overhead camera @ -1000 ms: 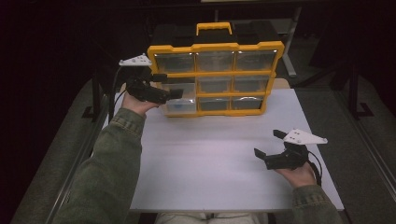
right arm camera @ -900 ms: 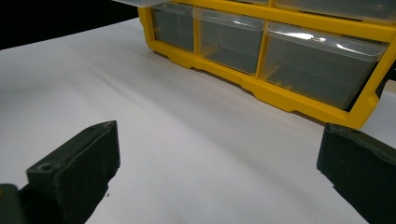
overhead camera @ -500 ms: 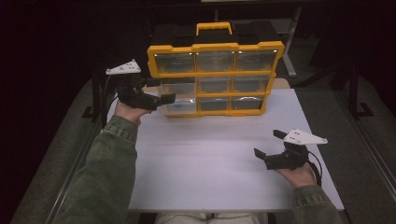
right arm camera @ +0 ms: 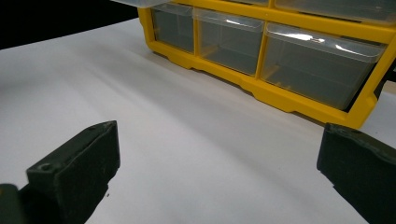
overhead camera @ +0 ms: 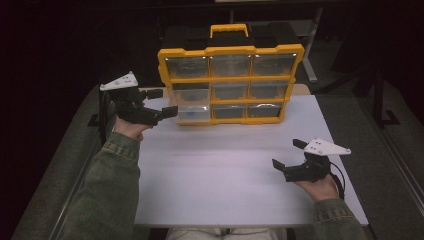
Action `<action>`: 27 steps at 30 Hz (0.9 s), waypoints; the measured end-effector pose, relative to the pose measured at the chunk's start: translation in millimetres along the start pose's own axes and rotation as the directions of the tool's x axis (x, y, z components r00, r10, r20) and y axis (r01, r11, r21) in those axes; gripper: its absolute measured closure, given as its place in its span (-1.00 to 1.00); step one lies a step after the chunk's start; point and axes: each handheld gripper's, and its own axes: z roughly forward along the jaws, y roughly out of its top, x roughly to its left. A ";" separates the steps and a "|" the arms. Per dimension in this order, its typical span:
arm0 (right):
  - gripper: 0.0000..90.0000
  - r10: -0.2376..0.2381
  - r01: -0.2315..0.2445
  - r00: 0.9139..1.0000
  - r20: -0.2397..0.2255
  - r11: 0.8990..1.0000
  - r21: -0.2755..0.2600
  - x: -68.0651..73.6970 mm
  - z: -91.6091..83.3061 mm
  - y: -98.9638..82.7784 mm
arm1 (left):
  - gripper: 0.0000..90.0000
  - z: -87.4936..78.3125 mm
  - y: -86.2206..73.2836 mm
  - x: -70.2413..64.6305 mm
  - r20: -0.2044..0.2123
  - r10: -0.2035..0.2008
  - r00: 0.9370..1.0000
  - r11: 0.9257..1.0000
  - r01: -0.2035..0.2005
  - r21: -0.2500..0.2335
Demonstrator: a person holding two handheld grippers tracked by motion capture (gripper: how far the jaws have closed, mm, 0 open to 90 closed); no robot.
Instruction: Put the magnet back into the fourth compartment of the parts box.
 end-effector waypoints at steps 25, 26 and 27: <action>-1.00 -0.009 0.009 1.000 0.002 1.000 0.018 1.0 1.4 -0.5 | -1.00 -33.6 -41.7 6.0 -0.021 -0.007 1.000 0.999 0.006 -0.045; -1.00 -0.012 0.012 1.000 0.002 1.000 0.021 1.2 1.8 -0.6 | -1.00 -34.3 -44.2 6.6 -0.022 -0.011 1.000 0.999 0.010 -0.044; -1.00 -0.017 0.017 1.000 0.003 1.000 0.021 1.3 2.3 -0.7 | -1.00 -34.7 -46.6 7.1 -0.026 -0.014 1.000 0.999 0.013 -0.042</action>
